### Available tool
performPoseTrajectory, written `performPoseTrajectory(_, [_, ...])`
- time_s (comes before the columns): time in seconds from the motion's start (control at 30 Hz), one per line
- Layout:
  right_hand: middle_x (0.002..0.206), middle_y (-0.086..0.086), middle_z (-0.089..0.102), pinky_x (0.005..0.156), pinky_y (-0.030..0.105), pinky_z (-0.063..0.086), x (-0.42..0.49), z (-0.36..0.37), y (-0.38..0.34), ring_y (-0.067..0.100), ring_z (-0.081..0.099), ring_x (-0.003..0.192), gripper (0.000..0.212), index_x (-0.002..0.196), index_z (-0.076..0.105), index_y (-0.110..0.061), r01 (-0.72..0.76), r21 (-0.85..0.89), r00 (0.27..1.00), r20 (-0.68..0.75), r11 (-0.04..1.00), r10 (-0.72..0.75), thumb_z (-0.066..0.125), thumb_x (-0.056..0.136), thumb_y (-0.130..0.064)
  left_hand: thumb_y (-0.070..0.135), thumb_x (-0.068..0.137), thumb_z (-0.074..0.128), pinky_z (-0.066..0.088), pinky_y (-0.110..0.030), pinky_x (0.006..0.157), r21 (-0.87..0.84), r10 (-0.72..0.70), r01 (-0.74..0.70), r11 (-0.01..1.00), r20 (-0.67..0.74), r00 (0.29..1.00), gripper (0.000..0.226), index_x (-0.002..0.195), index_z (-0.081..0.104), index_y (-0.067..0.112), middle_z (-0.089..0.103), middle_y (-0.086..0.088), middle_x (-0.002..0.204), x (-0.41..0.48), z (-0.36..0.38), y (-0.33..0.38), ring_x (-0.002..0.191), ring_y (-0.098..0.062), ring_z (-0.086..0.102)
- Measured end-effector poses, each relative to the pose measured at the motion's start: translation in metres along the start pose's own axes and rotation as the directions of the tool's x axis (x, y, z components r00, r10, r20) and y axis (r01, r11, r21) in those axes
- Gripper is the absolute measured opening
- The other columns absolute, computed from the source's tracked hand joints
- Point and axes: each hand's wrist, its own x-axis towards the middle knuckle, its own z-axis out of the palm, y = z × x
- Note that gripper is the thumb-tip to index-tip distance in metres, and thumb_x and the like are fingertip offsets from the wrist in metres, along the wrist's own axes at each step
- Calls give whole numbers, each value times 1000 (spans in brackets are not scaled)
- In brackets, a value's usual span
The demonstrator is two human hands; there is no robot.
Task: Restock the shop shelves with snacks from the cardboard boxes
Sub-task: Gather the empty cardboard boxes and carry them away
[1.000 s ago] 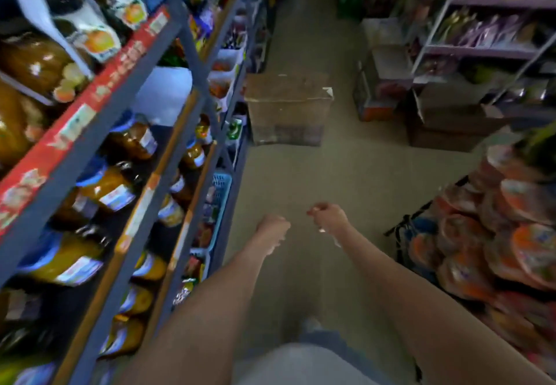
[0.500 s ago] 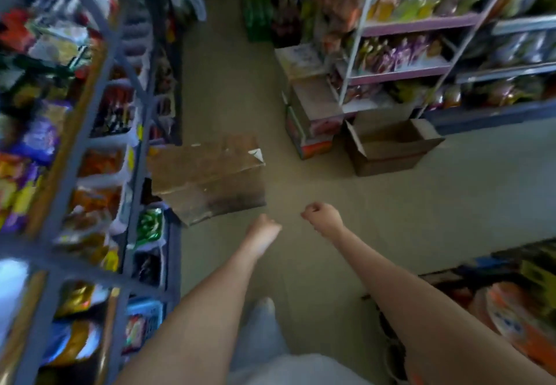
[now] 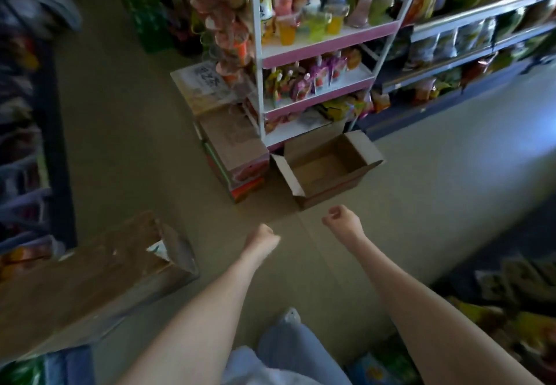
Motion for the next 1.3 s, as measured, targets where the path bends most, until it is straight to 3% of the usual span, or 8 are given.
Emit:
performPoseTrajectory(0.13, [109, 6, 60, 82, 27, 43, 90, -30, -43, 27, 58, 109, 39, 126, 56, -5, 41, -75, 998, 43, 996, -38, 62, 89, -17, 21, 91, 54, 40, -26, 59, -30, -60, 59, 998, -6, 998, 19, 108, 50, 18, 54, -1, 93, 64, -8, 60, 75, -16, 50])
performPoseTrajectory(0.4, [132, 16, 53, 96, 30, 40, 266, -38, -89, 29, 52, 120, 54, 135, 49, -3, 127, -360, 982, 179, 924, -65, 66, 89, -26, 8, 90, 53, 43, -29, 85, -43, -147, 148, 988, 16, 989, 32, 122, 54, 4, 59, -15, 124, 213, -8, 129, 113, -30, 55])
performPoseTrajectory(0.67, [125, 14, 55, 89, 25, 39, 392, -39, -66, 28, 53, 115, 43, 129, 55, -7, 172, -546, 930, 365, 820, 47, 65, 88, -16, 23, 91, 58, 45, -30, 86, -203, -264, 260, 944, 11, 965, 39, 127, 50, 12, 61, -12, 120, 287, 43, 153, 108, -28, 59])
performPoseTrajectory(0.77, [128, 13, 54, 97, 35, 46, 442, -37, -32, 28, 55, 114, 49, 132, 52, -10, 213, -589, 894, 440, 779, 88, 65, 85, -17, 19, 91, 57, 46, -30, 86, -248, -330, 320, 914, 3, 944, 39, 128, 49, 13, 61, -9, 121, 313, 85, 159, 105, -23, 59])
performPoseTrajectory(0.87, [133, 12, 50, 102, 41, 43, 487, -36, 2, 27, 49, 121, 58, 139, 45, -12, 339, -658, 845, 527, 673, 90, 66, 86, -21, 15, 90, 58, 42, -26, 77, -329, -371, 351, 877, 4, 929, 43, 132, 47, 14, 57, -7, 127, 342, 134, 165, 99, -16, 53])
performPoseTrajectory(1.03, [145, 9, 36, 110, 36, 31, 557, -27, 60, 26, 34, 133, 70, 150, 26, -16, 541, -706, 768, 637, 458, 75, 61, 92, -29, 21, 89, 57, 38, -34, 103, -282, -373, 345, 895, -49, 927, 53, 139, 40, 21, 45, -4, 138, 398, 232, 176, 127, -22, 45])
performPoseTrajectory(1.2, [160, 7, 11, 116, 37, 22, 603, -5, 120, 24, 14, 147, 94, 154, -7, -18, 811, -579, 577, 815, -86, -43, 58, 92, -42, 22, 95, 49, 2, -40, 120, 259, -119, 167, 951, -193, 974, 67, 153, 14, 19, 15, -5, 159, 449, 296, 167, 147, -22, 10])
performPoseTrajectory(1.3, [158, 14, 20, 114, 38, 28, 622, 14, 157, 29, 20, 146, 99, 154, -3, -15, 831, -510, 525, 851, -223, 10, 66, 87, -38, 15, 98, 40, -10, -43, 117, 451, -13, 71, 890, -130, 991, 65, 154, 8, 12, 8, -9, 161, 483, 319, 160, 149, -25, 1])
